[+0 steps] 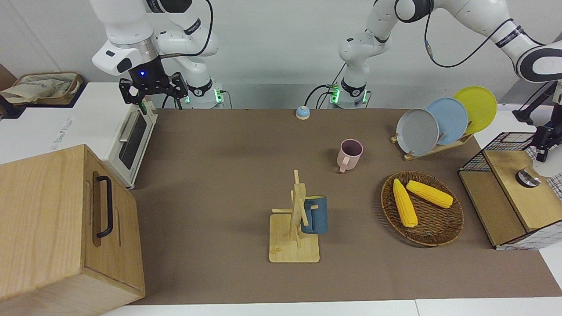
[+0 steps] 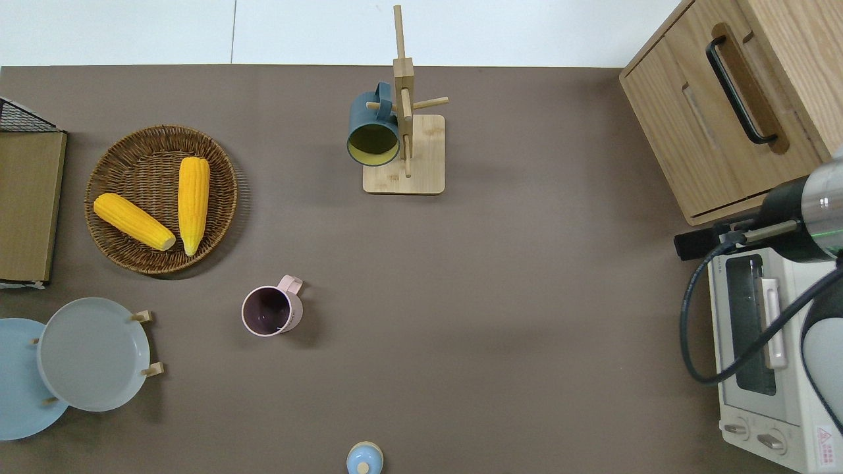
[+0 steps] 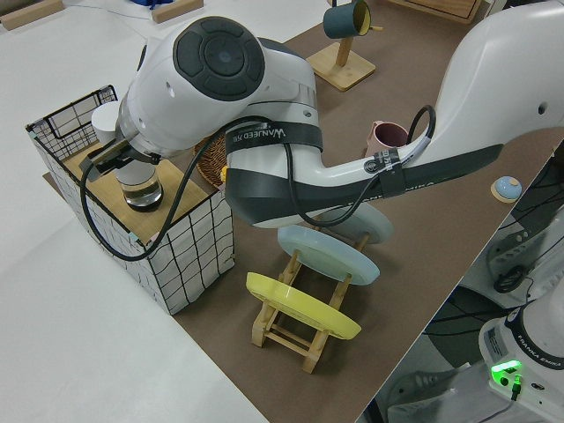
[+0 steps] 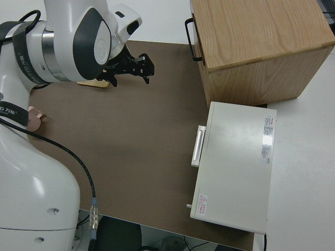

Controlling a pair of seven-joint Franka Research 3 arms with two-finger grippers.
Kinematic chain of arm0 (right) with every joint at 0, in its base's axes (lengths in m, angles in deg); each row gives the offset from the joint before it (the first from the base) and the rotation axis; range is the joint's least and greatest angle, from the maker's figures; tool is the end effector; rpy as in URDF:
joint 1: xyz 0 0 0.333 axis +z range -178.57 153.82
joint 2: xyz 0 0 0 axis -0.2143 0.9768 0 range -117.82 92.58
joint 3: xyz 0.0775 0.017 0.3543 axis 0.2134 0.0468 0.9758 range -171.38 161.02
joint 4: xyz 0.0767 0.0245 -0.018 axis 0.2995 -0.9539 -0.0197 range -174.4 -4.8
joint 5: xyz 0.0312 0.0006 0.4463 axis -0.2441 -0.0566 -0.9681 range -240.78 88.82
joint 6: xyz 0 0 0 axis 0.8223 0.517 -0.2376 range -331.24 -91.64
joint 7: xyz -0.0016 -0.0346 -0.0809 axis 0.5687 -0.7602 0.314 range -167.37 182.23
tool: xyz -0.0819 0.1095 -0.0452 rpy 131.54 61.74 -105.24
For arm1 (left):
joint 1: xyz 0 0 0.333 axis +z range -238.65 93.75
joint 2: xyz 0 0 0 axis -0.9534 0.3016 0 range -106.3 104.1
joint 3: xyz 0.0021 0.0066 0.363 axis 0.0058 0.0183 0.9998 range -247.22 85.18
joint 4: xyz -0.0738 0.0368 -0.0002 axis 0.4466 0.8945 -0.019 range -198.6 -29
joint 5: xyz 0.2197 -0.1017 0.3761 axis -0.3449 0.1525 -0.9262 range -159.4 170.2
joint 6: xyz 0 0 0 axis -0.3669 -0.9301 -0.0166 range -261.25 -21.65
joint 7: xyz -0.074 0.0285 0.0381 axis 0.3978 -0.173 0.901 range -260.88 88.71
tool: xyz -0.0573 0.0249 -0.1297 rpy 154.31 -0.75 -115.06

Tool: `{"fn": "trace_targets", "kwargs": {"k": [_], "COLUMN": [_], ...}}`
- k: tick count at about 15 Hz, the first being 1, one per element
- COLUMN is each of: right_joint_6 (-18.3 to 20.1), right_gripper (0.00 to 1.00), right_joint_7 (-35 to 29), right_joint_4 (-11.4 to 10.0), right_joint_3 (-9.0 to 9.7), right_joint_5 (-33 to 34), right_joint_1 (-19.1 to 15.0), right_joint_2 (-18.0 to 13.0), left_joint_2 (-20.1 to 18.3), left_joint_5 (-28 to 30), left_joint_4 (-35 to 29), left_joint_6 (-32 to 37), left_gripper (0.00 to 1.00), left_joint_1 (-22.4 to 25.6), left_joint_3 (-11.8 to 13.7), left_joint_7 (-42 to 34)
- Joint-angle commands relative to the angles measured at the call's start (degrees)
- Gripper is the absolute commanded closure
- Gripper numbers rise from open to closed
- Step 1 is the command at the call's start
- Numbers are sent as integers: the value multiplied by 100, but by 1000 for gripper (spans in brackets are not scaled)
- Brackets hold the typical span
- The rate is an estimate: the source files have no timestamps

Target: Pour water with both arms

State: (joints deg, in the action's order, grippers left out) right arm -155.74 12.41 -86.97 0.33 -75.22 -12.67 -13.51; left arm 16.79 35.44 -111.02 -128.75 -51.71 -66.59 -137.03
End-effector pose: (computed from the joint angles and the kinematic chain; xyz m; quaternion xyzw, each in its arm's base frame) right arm 0.6023 0.0536 0.6533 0.9960 0.0887 0.0115 0.0074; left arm 0.6618 0.4081 0.5259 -0.9557 0.0190 -0.2933 0.0124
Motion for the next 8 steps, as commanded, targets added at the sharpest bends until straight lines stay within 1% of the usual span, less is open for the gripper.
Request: {"fn": "trace_targets", "kwargs": {"k": [1,3,8], "right_joint_6": [70,70,62], "right_gripper": [11,11,11], "right_joint_7": [47,47,47], "right_joint_4": [10,10,10], "right_joint_3": [2,2,2], "right_joint_5": [-76,-76,-76], "right_joint_1": [-23,-23,-23], "right_joint_2": [-8,-8,-8], "left_joint_2": [-374,-506,-909], "left_joint_5": [-638,-962,-1999], "left_joint_4": [4,4,4], "left_joint_6": [870,1293,2198], "left_gripper": [0,0,0], "left_joint_1": [9,10,-69], "left_joint_3": [16,16,-2], "left_joint_7": [576,770,1104]}}
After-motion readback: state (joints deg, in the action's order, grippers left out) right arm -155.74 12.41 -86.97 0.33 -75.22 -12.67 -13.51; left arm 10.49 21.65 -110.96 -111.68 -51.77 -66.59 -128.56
